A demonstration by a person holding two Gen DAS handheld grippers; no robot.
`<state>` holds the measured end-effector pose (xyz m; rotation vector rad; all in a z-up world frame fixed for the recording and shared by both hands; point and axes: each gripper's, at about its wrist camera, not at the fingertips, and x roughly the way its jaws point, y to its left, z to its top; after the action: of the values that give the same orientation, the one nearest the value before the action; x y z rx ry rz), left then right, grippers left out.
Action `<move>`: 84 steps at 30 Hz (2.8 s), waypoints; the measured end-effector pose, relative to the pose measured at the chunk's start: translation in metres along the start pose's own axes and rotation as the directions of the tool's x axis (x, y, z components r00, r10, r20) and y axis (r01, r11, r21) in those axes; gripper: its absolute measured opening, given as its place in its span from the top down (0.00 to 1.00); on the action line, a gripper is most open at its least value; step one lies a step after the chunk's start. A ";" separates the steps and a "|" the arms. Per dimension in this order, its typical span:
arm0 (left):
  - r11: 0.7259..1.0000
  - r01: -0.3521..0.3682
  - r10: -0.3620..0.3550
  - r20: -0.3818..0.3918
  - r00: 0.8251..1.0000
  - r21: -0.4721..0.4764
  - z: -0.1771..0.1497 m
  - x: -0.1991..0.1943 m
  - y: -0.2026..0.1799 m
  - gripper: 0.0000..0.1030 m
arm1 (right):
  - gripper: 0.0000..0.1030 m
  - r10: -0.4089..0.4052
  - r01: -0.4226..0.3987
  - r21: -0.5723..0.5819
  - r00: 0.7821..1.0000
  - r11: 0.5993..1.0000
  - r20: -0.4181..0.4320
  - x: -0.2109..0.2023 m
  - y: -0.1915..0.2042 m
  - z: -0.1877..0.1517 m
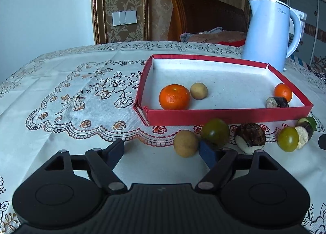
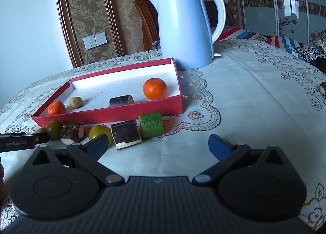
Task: Organize fruits
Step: 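Withdraw both grippers from the tray back toward the remaining items, then close the right gripper on the green cucumber piece while the left gripper approaches the brown round fruit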
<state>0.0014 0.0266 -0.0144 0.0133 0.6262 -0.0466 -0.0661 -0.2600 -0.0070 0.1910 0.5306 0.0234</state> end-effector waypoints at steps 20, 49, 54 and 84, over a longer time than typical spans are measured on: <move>1.000 -0.010 0.010 -0.012 1.000 0.016 0.001 0.004 -0.003 0.43 | 0.00 0.017 -0.017 0.035 1.000 0.999 -0.004 -0.001 -0.008 0.002; 1.000 -0.009 0.009 -0.012 1.000 0.018 0.001 0.004 -0.003 0.43 | 0.13 -0.131 0.110 -0.215 0.987 0.970 -0.088 0.051 0.010 0.025; 1.000 -0.009 0.009 -0.012 1.000 0.018 0.001 0.004 -0.003 0.43 | 0.33 -0.100 0.081 -0.196 0.991 0.977 -0.090 0.050 0.011 0.024; 0.999 0.021 -0.021 -0.001 1.000 0.049 0.001 0.004 -0.007 0.55 | 0.69 -0.073 0.054 -0.210 0.994 0.976 -0.084 0.051 0.026 0.021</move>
<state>0.0047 0.0199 -0.0158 0.0541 0.6261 -0.0825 -0.0107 -0.2341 -0.0101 -0.0318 0.6214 0.0249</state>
